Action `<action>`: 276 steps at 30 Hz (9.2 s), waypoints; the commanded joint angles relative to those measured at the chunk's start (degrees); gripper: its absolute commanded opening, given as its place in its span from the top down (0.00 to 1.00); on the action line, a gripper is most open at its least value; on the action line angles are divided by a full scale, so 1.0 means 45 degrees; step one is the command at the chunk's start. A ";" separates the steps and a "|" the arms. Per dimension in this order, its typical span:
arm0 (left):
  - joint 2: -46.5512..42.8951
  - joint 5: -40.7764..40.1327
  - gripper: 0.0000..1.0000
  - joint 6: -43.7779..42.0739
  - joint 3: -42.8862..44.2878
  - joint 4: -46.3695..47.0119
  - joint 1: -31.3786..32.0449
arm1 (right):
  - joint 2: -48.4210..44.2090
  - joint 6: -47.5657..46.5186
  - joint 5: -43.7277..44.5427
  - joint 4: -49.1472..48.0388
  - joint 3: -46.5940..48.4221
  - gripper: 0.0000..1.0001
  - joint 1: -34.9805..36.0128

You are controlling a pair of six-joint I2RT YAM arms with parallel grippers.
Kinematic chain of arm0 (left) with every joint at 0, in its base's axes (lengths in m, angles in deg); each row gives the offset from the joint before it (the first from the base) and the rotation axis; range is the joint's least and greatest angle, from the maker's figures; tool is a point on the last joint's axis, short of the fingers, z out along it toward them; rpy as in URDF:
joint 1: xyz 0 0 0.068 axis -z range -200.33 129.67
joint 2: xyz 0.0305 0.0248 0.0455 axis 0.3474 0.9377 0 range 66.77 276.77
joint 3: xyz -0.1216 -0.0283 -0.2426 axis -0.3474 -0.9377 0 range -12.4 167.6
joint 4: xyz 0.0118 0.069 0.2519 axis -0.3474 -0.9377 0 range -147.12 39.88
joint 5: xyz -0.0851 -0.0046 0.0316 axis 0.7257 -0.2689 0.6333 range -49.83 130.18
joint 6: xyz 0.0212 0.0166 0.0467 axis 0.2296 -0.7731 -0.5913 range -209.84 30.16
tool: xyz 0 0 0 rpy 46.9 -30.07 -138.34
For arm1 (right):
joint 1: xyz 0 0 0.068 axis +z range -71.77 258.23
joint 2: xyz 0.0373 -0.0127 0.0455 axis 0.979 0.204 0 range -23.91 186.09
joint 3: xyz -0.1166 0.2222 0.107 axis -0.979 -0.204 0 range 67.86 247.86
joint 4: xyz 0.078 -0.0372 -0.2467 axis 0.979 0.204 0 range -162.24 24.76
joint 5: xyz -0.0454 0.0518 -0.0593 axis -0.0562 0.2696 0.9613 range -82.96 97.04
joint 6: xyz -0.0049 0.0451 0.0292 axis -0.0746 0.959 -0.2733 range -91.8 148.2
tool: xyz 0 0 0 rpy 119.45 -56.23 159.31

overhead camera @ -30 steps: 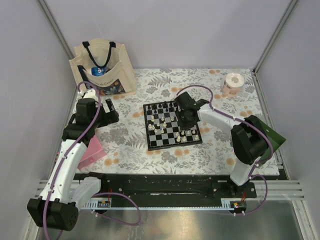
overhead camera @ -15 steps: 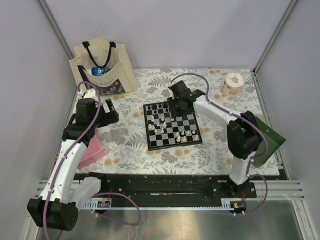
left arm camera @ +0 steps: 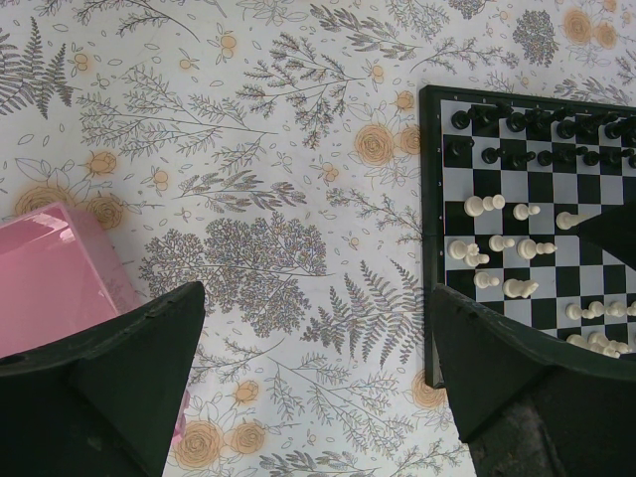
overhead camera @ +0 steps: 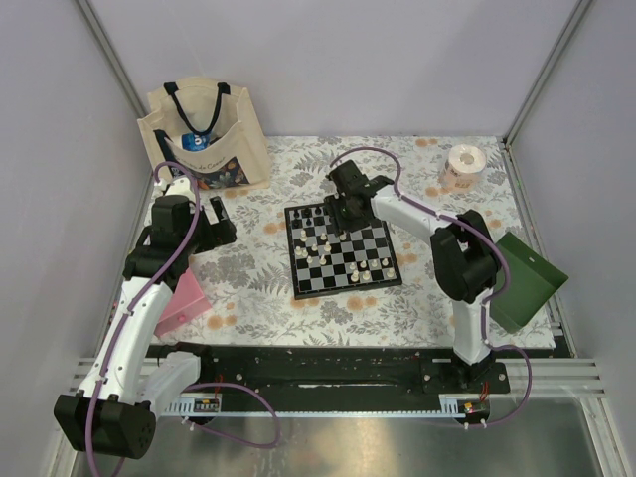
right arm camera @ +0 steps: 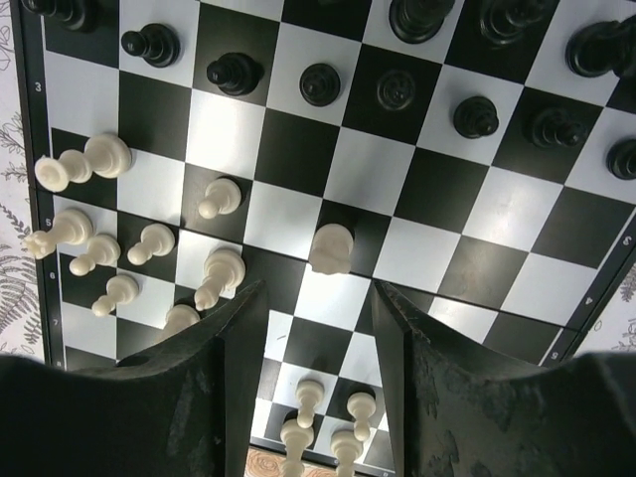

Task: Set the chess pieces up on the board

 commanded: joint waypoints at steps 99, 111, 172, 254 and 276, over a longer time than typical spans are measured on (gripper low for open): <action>-0.0204 0.0078 0.01 -0.0100 -0.0097 0.0516 -0.0092 | -0.4976 0.1168 0.0901 -0.0838 -0.6732 0.89 0.0039; -0.0184 0.0098 0.01 -0.0081 -0.0097 0.0517 -0.0092 | -0.4702 0.1286 0.1311 -0.1502 -0.7200 0.88 0.0059; -0.0282 0.0176 0.01 -0.0100 -0.0116 0.0555 -0.0092 | -0.6444 0.1344 0.0417 -0.1326 -0.5036 0.54 0.0059; -0.0419 -0.0098 0.01 -0.0120 -0.0116 0.0458 -0.0092 | -0.3665 0.0797 0.1331 -0.0624 -0.1399 0.96 0.1113; -0.0360 0.0000 0.01 -0.0081 -0.0096 0.0477 -0.0131 | -0.5210 0.1657 0.0042 -0.0877 -0.4740 0.98 0.2187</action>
